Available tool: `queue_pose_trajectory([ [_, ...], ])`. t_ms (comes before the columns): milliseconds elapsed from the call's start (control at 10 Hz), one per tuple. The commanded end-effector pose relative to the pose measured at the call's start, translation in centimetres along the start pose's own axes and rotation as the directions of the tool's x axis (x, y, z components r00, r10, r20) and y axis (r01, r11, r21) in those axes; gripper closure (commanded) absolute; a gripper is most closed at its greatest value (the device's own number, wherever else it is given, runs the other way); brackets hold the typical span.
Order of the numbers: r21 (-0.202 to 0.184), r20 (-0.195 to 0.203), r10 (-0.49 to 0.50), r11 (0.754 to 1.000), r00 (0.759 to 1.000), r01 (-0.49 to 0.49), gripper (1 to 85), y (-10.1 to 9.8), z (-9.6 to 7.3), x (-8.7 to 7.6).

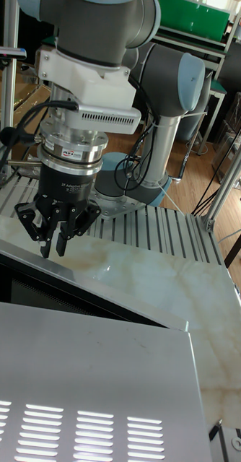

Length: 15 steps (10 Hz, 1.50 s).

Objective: Close the microwave door

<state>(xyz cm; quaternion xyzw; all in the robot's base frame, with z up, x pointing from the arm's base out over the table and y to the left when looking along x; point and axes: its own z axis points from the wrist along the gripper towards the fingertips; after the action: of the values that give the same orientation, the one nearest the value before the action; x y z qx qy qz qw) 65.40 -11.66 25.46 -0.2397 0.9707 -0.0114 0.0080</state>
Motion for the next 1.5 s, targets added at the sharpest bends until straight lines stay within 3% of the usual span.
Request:
queue_pose_trajectory([
  [0,-0.025,0.021,0.001,1.0,1.0,0.0,53.7,0.6,-0.1,-0.5],
  [600,0.001,0.001,0.038,0.999,0.999,-0.038,53.7,0.7,-1.3,0.3],
  [1400,-0.005,-0.003,0.051,0.999,0.999,-0.051,54.3,1.5,-2.6,-0.5],
])
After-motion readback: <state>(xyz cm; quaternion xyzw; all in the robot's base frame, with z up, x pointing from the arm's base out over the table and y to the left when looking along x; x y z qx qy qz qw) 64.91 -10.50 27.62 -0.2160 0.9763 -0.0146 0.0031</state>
